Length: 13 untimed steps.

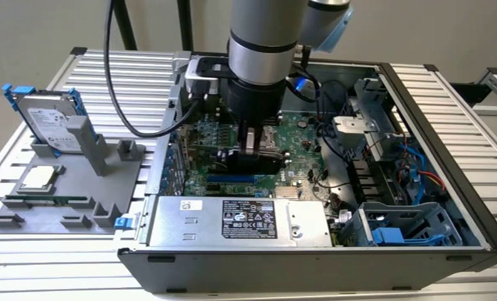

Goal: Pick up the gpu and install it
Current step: 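Insert the gpu into the slot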

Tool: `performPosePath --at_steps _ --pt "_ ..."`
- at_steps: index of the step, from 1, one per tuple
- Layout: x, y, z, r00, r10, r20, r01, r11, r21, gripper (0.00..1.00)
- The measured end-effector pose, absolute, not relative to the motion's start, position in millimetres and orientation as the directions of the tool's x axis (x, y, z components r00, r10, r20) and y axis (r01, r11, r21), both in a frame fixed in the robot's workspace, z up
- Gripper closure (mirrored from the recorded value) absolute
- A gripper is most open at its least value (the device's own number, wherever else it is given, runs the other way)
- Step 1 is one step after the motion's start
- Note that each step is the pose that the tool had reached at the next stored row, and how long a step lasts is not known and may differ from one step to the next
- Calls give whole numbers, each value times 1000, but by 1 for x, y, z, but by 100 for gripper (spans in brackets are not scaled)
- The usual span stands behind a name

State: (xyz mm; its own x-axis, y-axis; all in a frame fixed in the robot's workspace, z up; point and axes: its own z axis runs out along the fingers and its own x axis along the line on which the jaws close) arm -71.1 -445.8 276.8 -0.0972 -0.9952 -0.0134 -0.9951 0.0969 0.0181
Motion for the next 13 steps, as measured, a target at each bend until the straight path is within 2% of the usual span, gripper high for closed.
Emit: performPosePath --at_steps 13 --pt "-79 -446 273 -97 -995 -14 -995 97 18 100"
